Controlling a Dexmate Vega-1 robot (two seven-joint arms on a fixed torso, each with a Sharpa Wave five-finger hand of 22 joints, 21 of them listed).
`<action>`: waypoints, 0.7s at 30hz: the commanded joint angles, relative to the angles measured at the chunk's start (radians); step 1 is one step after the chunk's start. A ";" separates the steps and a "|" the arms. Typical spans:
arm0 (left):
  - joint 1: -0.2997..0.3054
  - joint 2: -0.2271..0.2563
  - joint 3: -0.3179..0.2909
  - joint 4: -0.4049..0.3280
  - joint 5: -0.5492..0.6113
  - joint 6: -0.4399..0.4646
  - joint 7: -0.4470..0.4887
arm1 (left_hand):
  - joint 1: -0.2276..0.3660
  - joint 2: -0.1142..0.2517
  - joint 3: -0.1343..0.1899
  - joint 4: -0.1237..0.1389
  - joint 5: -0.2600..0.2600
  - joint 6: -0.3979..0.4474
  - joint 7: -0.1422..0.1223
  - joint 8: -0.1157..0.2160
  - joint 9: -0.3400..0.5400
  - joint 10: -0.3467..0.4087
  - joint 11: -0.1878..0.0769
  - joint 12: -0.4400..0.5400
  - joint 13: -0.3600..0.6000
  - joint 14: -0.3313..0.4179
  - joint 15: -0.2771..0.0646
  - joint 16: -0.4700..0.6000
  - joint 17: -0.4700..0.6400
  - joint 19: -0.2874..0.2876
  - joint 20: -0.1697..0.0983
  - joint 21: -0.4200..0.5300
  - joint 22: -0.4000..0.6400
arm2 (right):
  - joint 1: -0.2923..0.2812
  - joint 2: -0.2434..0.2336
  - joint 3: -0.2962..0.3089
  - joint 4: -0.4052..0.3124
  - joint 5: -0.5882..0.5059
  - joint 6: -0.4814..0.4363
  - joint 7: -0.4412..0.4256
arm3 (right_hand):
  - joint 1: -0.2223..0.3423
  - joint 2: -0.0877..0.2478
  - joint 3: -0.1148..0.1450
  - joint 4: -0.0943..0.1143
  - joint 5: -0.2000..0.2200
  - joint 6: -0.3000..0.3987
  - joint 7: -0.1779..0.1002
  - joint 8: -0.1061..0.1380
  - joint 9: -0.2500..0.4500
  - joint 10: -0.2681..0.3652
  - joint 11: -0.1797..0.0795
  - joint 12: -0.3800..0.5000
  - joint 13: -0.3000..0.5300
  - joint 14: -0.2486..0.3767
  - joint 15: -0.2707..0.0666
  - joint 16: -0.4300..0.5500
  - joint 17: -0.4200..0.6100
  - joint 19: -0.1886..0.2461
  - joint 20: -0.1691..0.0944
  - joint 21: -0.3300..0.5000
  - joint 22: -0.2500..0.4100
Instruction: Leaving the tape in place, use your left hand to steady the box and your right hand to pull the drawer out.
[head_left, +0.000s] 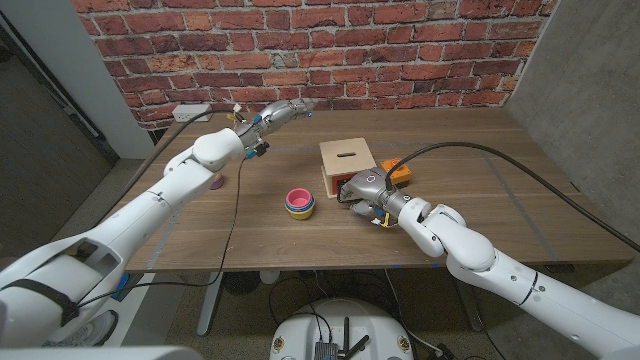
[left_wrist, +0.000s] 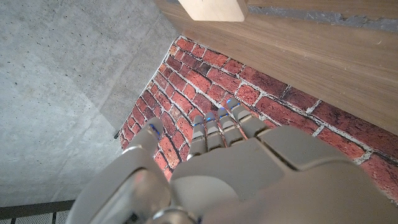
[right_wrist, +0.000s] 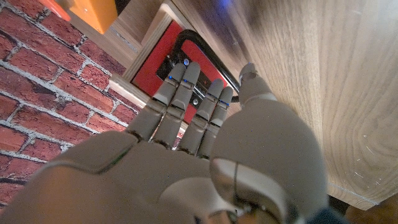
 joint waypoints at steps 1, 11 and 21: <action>-0.017 -0.012 0.011 0.022 0.001 0.004 -0.010 | -0.011 0.028 0.011 -0.002 -0.001 0.008 0.000 0.003 0.006 0.009 0.000 0.003 0.003 0.010 0.000 0.003 0.003 0.006 -0.059 0.007 0.003 | -0.019 0.009 -0.003 -0.009 -0.025 -0.029 -0.005 | 0.001 -0.009 0.001 0.005 0.005 0.006 0.003 0.004 0.002 0.007 0.000 -0.009 0.000 0.004 -0.151 -0.011 0.000 -0.025 -0.048 -0.012 0.001; -0.035 -0.026 0.020 0.052 0.001 -0.009 -0.022 | -0.012 0.028 0.014 -0.003 -0.001 0.009 0.000 0.003 0.006 0.012 -0.001 0.003 0.003 0.015 -0.001 0.003 0.003 0.005 -0.058 0.006 0.003 | -0.030 0.028 -0.005 -0.007 -0.047 -0.072 0.011 | -0.002 -0.011 0.000 0.006 0.005 0.003 0.006 0.000 0.003 0.000 -0.001 -0.023 -0.006 -0.009 -0.152 -0.026 -0.003 -0.047 -0.043 -0.023 -0.002; -0.042 -0.030 0.023 0.060 0.000 -0.009 -0.025 | -0.015 0.028 0.019 -0.005 -0.002 0.010 0.000 0.003 0.006 0.018 -0.004 0.003 0.003 0.022 -0.005 0.003 0.003 0.005 -0.059 0.005 0.003 | -0.025 0.043 -0.013 0.017 -0.053 -0.092 -0.001 | 0.004 -0.008 0.000 0.005 0.006 0.013 0.006 0.002 0.002 0.003 -0.002 -0.027 -0.008 -0.006 -0.153 -0.026 0.000 -0.047 -0.044 -0.025 -0.003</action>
